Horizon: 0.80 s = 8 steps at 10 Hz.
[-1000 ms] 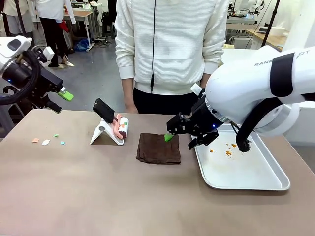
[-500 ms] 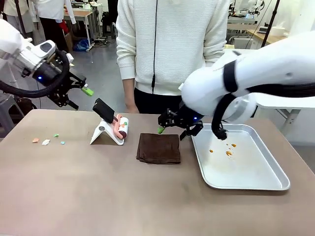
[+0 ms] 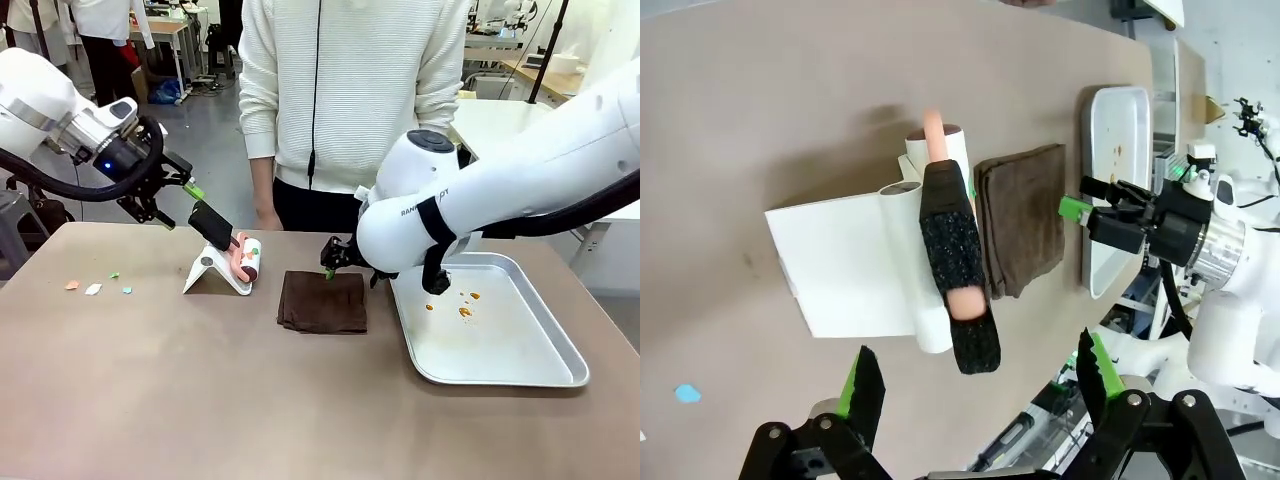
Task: Clean the surface of the table.
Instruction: Hold the Lint Roller with your left hand and the towel with your right hand.
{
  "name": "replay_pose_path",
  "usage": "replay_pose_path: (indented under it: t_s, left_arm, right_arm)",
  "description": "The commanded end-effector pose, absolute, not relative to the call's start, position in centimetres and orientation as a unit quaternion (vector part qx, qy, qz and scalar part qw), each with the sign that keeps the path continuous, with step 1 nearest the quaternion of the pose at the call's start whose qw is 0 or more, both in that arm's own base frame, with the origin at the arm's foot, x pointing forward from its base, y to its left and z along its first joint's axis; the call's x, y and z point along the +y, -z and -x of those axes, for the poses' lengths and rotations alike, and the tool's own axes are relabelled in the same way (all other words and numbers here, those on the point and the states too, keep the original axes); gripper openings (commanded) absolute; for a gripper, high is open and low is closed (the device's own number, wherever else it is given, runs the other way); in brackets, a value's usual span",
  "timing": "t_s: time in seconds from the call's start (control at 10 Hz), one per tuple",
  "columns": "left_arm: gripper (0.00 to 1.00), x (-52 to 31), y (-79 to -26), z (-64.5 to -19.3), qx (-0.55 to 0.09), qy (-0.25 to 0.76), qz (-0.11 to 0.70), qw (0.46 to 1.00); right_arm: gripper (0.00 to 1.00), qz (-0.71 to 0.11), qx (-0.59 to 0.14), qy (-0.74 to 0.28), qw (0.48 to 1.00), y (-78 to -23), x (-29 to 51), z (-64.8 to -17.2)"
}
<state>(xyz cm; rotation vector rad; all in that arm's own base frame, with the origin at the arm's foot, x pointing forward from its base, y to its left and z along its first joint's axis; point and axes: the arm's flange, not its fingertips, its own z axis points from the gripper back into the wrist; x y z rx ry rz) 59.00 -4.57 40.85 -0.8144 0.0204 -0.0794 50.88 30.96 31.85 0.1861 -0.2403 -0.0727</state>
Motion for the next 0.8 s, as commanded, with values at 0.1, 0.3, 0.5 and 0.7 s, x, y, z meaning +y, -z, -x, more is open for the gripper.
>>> replay_pose_path:
  t_s: [0.1,0.3,0.5,0.7]
  left_arm:
    - [1.00,-5.7,-40.8,-59.3,0.012,0.038,0.402,0.915]
    - [1.00,-6.0,-40.5,-59.5,0.017,0.040,0.400,0.916]
    - [1.00,-6.2,-40.5,-59.5,0.015,0.040,0.400,0.915]
    - [1.00,-6.6,-40.4,-59.7,0.016,0.046,0.398,0.916]
  right_arm:
    - [1.00,-0.028,-0.105,0.065,0.992,-32.1,34.0,-51.6]
    - [1.00,-0.021,-0.074,0.060,0.995,-31.2,34.0,-52.0]
    - [1.00,0.003,-0.052,0.070,0.996,-30.6,33.3,-52.5]
    - [1.00,0.006,-0.047,0.064,0.997,-30.1,33.5,-52.5]
